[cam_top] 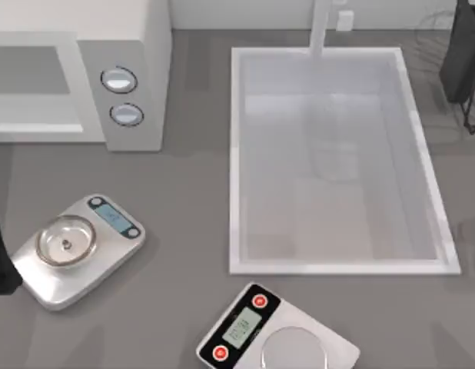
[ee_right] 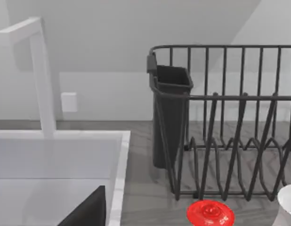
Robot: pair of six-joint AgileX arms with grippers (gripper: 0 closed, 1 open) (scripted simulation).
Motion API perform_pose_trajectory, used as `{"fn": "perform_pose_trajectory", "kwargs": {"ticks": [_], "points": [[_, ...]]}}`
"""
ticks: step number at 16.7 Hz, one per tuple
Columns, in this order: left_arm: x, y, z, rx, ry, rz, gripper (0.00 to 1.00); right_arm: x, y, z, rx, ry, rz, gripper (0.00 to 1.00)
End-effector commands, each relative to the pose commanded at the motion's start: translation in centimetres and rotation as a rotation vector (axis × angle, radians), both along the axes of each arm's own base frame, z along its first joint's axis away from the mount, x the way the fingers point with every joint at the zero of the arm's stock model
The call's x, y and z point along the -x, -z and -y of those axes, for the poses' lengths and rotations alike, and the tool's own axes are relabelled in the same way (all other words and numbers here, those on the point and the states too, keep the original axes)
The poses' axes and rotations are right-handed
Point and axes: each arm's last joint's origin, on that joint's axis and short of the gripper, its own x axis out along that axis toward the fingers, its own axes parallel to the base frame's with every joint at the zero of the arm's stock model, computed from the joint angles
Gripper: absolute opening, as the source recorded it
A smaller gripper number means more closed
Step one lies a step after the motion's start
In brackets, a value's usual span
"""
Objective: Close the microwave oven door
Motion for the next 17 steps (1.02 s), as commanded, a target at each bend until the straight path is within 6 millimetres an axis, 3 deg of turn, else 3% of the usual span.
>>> {"fn": "perform_pose_trajectory", "kwargs": {"ticks": [1,14,17], "points": [[0.00,0.00,0.00,0.000,0.000,0.000,1.00,0.00,0.00,0.00,0.000,0.000,0.000,1.00],[0.00,0.00,0.00,0.000,0.000,0.000,0.02,0.00,0.00,0.00,0.000,0.000,0.000,1.00],[0.00,0.00,0.00,0.000,0.000,0.000,0.00,0.00,0.00,0.00,0.000,0.000,0.000,1.00]]}}
